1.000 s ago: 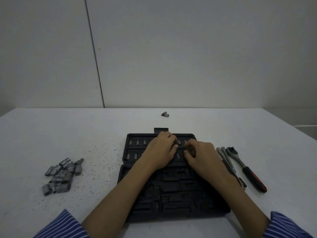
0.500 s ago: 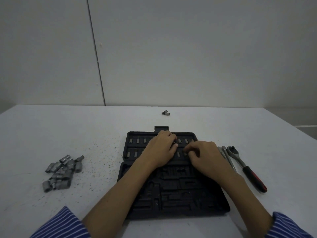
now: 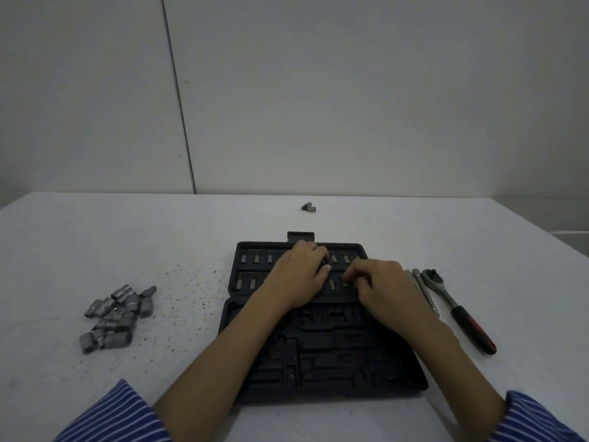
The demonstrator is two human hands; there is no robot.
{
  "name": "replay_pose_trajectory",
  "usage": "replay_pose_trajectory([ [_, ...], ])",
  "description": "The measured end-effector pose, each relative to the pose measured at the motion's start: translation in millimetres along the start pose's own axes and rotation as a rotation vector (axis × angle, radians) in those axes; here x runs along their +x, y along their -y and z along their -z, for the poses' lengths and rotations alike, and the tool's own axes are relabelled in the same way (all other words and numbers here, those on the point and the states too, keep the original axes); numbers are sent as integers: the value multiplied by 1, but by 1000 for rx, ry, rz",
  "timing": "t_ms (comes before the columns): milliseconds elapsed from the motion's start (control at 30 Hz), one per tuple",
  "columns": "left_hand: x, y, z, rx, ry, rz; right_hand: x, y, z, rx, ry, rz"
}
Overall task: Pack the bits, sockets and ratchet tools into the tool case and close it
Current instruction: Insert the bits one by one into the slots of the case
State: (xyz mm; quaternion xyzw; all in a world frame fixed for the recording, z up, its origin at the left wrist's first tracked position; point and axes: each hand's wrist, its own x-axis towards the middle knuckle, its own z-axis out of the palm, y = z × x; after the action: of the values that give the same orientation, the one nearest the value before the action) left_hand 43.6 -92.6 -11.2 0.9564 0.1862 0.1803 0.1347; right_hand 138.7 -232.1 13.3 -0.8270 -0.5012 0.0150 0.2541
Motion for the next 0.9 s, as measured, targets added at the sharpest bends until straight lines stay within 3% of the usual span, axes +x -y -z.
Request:
replay_pose_trajectory([
  [533,0,0,0,5,7,3,1,3,-1,-92,-1,-42],
  [900,-1,-1,1,9,3,4,-1,0,-8,-77,-95,-27],
])
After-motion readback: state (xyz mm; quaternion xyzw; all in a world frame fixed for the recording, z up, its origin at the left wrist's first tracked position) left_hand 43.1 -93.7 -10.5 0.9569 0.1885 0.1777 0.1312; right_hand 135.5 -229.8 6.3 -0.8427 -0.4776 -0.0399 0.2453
